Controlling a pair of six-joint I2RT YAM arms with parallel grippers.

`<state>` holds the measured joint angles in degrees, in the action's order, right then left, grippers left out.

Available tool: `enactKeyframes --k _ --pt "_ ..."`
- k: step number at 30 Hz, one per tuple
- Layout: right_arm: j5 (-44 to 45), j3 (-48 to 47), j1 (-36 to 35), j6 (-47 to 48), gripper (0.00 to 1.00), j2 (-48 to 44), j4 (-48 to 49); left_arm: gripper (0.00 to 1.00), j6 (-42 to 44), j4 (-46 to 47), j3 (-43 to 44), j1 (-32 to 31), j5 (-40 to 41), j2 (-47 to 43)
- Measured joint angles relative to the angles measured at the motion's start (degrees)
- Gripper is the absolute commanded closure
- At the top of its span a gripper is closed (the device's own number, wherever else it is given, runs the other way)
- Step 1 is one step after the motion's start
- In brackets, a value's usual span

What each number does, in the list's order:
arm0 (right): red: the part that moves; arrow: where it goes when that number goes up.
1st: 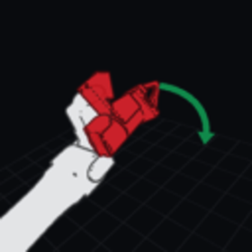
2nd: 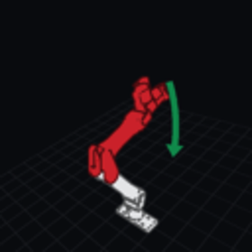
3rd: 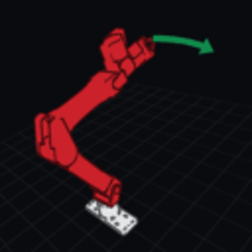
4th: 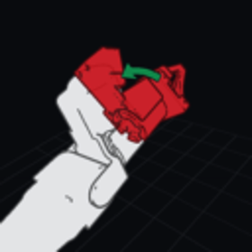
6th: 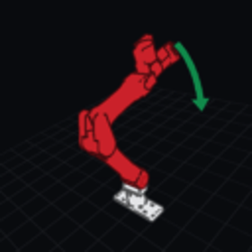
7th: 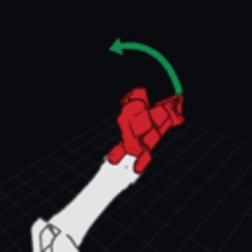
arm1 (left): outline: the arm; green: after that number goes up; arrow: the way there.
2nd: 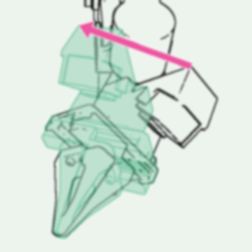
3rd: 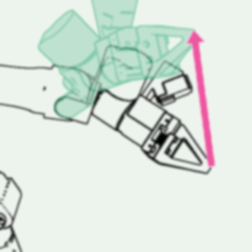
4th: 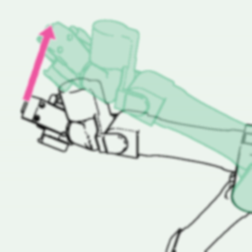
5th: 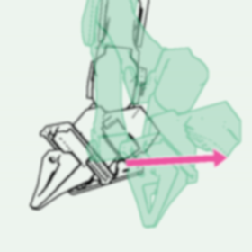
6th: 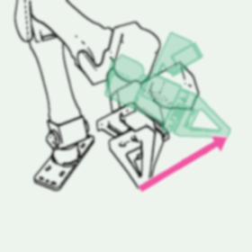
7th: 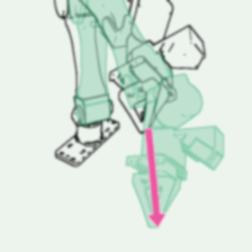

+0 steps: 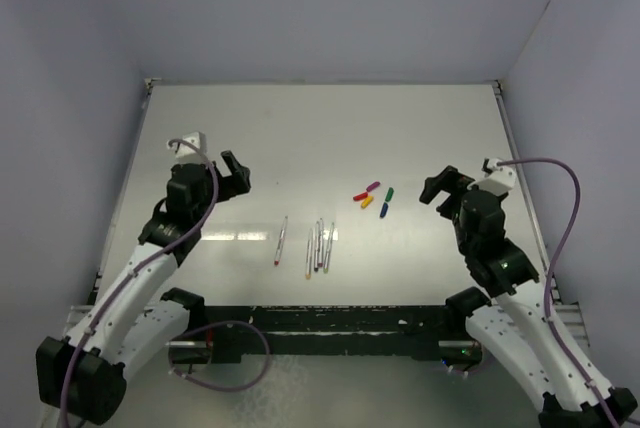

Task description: Insert the pens into the pen caps

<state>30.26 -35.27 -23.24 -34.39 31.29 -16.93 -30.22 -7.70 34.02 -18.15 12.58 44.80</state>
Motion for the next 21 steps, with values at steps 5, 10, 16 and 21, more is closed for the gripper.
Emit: enactKeyframes --k 5,10,16,21 --pt "-2.0 0.0 0.0 0.9 0.00 4.2 1.3 0.01 1.3 -1.5 2.7 -0.1 -4.2 10.1" --pt "-2.9 0.2 0.0 1.6 0.00 5.9 2.4 0.01 2.4 -3.2 2.8 -3.2 -5.6 9.4" --pt "-0.5 2.2 0.0 -0.6 0.00 4.5 5.4 0.01 2.8 -4.0 5.1 -13.9 -3.4 10.4" --pt "1.7 3.0 0.1 -1.4 0.00 4.5 5.8 0.01 2.2 -4.1 6.1 -22.2 -1.2 15.7"
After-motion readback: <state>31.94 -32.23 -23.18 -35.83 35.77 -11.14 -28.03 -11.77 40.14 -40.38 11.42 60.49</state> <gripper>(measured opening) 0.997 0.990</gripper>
